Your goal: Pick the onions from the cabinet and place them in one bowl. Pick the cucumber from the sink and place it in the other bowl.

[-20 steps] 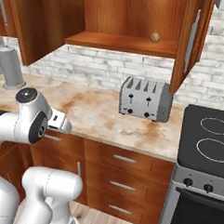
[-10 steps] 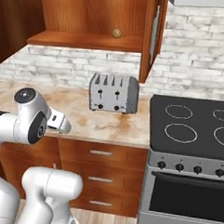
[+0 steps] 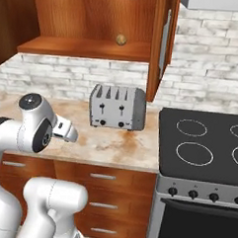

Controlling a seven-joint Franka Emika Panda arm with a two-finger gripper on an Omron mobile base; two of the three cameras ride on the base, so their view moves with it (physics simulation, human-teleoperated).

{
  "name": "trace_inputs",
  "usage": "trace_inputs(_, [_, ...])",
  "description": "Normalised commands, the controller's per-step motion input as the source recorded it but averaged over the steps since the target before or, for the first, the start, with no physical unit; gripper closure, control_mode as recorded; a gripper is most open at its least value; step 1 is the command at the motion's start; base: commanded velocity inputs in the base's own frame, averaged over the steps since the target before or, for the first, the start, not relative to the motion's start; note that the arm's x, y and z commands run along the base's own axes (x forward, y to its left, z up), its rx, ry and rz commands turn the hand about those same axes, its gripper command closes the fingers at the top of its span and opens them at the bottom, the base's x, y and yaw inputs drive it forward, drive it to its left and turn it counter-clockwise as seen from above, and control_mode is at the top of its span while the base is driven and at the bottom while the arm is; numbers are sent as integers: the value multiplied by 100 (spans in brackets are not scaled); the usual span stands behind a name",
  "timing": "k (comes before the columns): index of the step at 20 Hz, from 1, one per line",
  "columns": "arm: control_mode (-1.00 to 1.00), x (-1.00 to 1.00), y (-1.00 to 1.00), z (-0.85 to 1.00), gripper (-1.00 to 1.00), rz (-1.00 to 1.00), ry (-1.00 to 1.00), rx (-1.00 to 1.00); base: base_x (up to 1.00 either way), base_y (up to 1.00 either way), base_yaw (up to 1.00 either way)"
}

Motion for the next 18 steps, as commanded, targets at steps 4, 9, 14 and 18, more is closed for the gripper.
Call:
trace_inputs(4, [100,0,0,0,-100,0,0,0,71,4,1])
trace_inputs(9, [100,0,0,0,-100,0,0,0,59,2,1])
trace_inputs(14, [100,0,0,0,-100,0,0,0,14,3,0])
trace_inputs(18, [100,0,0,0,-100,0,0,0,-5,0,0])
